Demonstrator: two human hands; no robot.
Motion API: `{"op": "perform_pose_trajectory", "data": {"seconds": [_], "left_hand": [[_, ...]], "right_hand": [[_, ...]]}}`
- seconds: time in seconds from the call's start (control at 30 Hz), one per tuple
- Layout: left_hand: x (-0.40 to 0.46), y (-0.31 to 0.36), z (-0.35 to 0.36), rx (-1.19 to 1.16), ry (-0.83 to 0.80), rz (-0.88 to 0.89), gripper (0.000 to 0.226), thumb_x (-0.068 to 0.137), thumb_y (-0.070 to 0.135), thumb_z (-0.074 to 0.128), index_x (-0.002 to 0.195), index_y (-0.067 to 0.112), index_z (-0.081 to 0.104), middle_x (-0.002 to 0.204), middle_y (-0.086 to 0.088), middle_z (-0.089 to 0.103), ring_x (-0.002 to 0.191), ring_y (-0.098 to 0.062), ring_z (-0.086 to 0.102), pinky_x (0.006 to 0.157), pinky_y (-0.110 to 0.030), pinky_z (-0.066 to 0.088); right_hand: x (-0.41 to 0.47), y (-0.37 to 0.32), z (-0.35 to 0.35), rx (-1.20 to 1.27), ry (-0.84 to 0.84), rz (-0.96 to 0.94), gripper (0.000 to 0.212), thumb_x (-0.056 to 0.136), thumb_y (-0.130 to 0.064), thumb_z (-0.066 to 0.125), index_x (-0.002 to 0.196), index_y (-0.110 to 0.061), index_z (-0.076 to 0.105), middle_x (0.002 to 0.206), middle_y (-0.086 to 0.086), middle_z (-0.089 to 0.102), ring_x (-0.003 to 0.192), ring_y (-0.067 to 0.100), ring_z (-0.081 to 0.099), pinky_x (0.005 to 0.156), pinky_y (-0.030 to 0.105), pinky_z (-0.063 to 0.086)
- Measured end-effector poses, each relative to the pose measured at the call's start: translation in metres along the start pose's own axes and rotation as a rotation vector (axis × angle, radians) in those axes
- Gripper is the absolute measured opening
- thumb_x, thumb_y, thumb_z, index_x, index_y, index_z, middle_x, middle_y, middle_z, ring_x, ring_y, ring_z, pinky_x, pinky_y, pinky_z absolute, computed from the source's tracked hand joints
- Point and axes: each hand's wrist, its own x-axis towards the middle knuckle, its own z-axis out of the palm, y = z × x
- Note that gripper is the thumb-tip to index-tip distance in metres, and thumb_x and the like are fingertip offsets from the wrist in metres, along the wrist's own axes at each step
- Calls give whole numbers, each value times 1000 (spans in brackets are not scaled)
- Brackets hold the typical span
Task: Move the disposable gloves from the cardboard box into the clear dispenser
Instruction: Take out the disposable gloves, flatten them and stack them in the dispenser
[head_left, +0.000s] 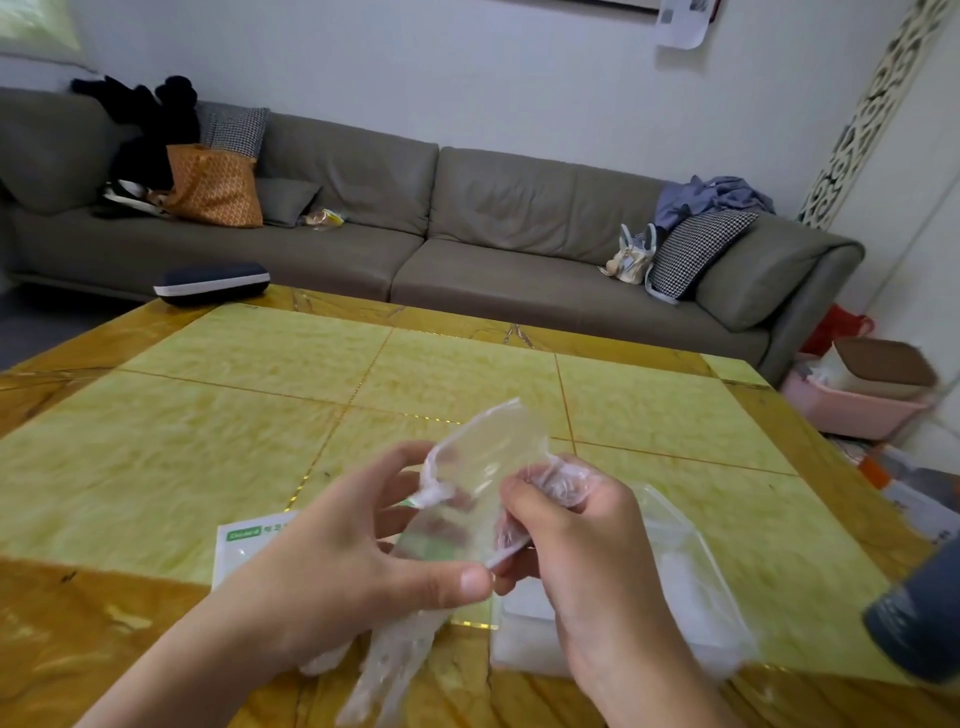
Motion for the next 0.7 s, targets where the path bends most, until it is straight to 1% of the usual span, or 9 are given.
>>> {"op": "perform_pose_trajectory", "data": {"seconds": [0.07,0.13,0.17,0.27,0.37,0.43,0.47,0.57,0.7], "left_hand": [[4,0,7,53,194,43,48,77,21,89,120,25,67,104,-1,78,91,-18,77,74,-31,64],[7,0,9,5,404,103,16,91,18,73,105,10,73,88,-9,79,78,-27,77,64,-39,64],[8,-2,8,-46,473,119,14,95,16,67,98,5,75,83,-12,78,74,-32,76,62,-41,63],[8,1,2,-148,582,127,20,99,15,62,93,2,77,79,-17,76,70,-33,75,58,-30,62],[6,3,-2,-209,570,111,17,97,12,64,93,2,77,80,-20,75,68,-33,74,56,-32,62],[6,1,-1,-177,517,88,15,95,11,67,91,1,77,78,-21,74,67,-35,73,55,-38,62],[6,0,0,-146,481,77,14,95,11,68,90,1,77,77,-21,73,66,-35,73,56,-42,61],[5,1,5,-112,384,63,13,95,13,69,90,1,74,78,-21,73,66,-37,73,59,-47,59],[7,0,3,-284,406,36,19,97,21,65,92,4,67,81,-26,70,66,-41,68,60,-42,54]], "right_hand": [[-1,1,0,-15,-10,3,15,92,2,62,78,6,62,60,21,59,46,32,56,49,38,51],[-1,3,-1,-21,-16,4,13,93,2,63,81,6,63,61,19,59,46,32,56,50,40,51],[-1,4,-1,-23,-17,4,13,94,1,64,82,5,64,62,18,59,47,32,56,52,41,52],[-2,3,-6,-27,-37,30,11,92,2,64,82,0,67,64,18,61,51,34,60,53,41,53],[-1,-7,-16,-91,-179,43,4,87,-5,71,88,-2,68,78,19,74,64,34,71,57,40,56],[3,-15,-27,-194,-287,51,26,81,-18,76,102,-5,70,91,15,78,79,32,78,62,34,58],[6,-19,-32,-238,-308,41,30,82,-20,79,107,-7,71,94,15,79,83,31,78,64,33,59],[7,-23,-37,-247,-300,-5,6,94,-5,75,99,-2,73,84,19,76,72,35,75,60,42,59],[7,-13,-36,-193,-250,9,13,100,-1,65,89,4,69,70,20,67,51,30,61,44,34,48]]}}
